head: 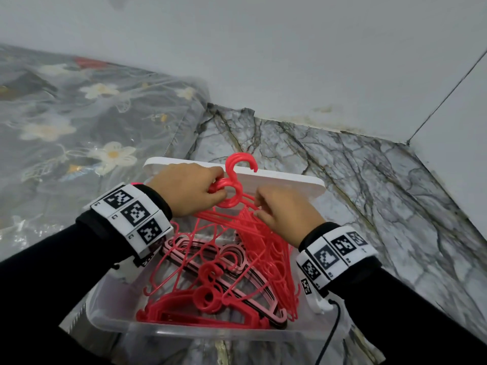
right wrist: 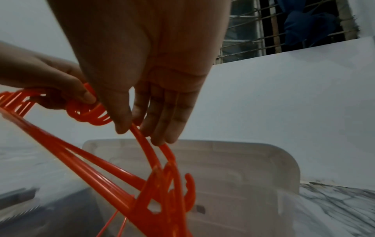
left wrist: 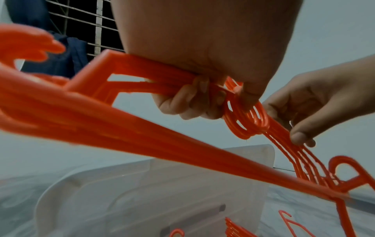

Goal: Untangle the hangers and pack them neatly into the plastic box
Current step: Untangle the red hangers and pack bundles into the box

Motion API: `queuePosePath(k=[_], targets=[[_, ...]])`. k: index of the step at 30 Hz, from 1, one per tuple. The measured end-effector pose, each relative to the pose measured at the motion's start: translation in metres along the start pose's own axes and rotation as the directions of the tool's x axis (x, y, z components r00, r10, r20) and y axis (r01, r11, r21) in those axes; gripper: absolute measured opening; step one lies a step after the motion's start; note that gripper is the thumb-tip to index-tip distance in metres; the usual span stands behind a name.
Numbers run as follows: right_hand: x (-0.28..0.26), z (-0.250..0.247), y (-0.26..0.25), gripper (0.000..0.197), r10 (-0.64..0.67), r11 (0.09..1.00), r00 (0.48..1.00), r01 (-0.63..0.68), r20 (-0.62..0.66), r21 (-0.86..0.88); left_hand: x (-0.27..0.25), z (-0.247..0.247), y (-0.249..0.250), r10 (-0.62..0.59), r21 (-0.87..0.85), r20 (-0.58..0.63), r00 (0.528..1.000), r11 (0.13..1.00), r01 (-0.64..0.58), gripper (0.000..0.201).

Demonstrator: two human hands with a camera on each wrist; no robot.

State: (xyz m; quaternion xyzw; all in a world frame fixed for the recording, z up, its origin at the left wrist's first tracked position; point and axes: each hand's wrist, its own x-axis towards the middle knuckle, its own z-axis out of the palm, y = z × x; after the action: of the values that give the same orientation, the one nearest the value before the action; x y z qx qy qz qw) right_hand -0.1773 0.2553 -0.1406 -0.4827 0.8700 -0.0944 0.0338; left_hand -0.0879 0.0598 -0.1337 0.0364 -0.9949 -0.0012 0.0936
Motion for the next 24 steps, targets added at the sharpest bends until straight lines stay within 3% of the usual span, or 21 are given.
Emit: queuePosePath(k=[5,9,13,18,21,24], targets=[[0.0,-0.005,-0.001,0.007,-0.061,0.998,0.993,0.058,-0.098,-0.036,-0.001,0.003,-0.002,-0.013,-0.073,0.021,1.0,0.997,0.015,0.027],[0.0,-0.008,-0.002,0.012,-0.062,0.998,0.992,0.063,-0.111,0.002,-0.001,0.003,0.001,0.027,-0.01,-0.019,0.999,1.0,-0.027,0.025],[0.004,-0.019,0.016,0.019,0.096,0.992,0.995,-0.095,-0.006,0.083,0.001,-0.002,-0.004,-0.012,0.104,-0.042,0.999,0.994,0.017,0.03],[-0.006,-0.019,0.053,0.017,0.291,0.957,0.924,-0.28,0.247,-0.081,0.002,-0.011,-0.016,-0.078,0.102,-0.092,0.993,0.991,0.088,0.043],[-0.011,-0.007,0.052,0.032,0.288,0.931,0.871,-0.353,0.398,0.098,0.0,-0.01,-0.019,-0.09,0.065,-0.077,0.993,0.993,0.095,0.043],[-0.008,-0.004,0.043,0.024,0.263,0.864,0.9,-0.38,0.349,0.329,-0.001,-0.008,-0.019,-0.09,0.039,-0.024,0.996,0.995,0.09,0.048]])
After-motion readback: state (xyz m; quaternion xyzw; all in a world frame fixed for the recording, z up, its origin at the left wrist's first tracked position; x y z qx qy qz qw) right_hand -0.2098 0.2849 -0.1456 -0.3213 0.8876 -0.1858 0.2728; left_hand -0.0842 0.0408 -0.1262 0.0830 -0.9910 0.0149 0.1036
